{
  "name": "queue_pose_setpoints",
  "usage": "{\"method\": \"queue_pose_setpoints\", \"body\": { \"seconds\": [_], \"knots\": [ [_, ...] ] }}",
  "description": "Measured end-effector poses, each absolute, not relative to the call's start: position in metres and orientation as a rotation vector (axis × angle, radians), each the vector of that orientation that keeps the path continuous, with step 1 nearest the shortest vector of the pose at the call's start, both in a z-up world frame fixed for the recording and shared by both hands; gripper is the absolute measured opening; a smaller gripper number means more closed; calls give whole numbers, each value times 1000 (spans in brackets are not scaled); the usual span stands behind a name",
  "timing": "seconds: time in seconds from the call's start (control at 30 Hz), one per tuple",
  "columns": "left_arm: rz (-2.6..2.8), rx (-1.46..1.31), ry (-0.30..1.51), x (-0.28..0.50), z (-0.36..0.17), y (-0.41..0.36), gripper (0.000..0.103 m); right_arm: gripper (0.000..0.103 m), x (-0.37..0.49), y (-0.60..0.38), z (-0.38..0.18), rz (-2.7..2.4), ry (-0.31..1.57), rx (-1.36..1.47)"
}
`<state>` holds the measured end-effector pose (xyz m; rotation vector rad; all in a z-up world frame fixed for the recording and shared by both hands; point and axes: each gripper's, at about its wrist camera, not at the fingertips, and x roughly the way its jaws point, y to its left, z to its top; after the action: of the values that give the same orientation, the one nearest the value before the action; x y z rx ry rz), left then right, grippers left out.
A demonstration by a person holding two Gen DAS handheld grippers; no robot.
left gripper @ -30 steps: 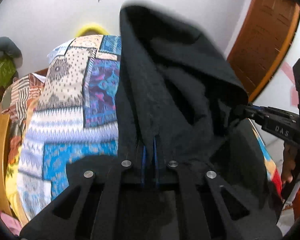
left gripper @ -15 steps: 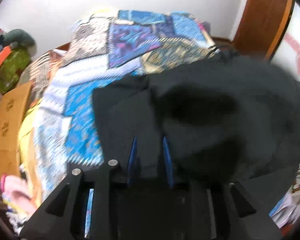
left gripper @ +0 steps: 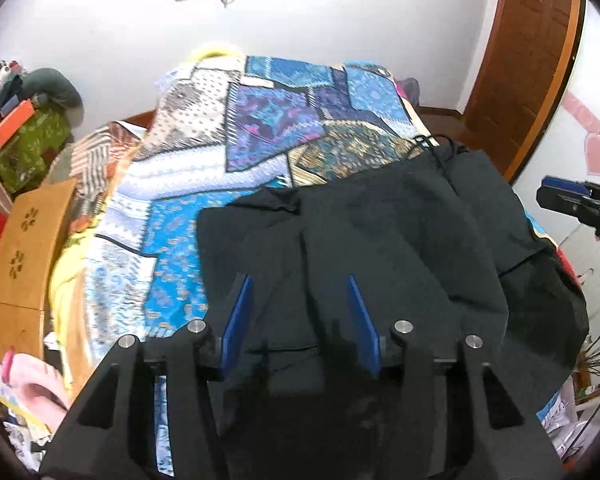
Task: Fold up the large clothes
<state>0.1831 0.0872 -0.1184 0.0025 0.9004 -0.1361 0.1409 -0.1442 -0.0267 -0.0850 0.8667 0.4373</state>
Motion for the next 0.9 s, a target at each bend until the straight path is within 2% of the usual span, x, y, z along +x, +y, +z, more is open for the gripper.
{"method": "queue_pose_setpoints", "body": {
  "seconds": [0.27,0.4,0.63,0.83,0.9],
  "knots": [
    [-202,23,1031,193,-174,49,48,52,142,-97,-87,487,996,-234],
    [-203,-34,1049,197,-194,48,60,53,146,-100,-121,468,1091,-225],
    [-208,-65,1054,203,-192,52,61,53,150,-110,-97,491,1065,-217],
    [-110,-113,932,205,-148,92,62,53,154,-138,-62,423,956,-166],
    [-73,-136,904,206,-137,111,66,53,159,-153,-51,394,933,-119]
  ]
}}
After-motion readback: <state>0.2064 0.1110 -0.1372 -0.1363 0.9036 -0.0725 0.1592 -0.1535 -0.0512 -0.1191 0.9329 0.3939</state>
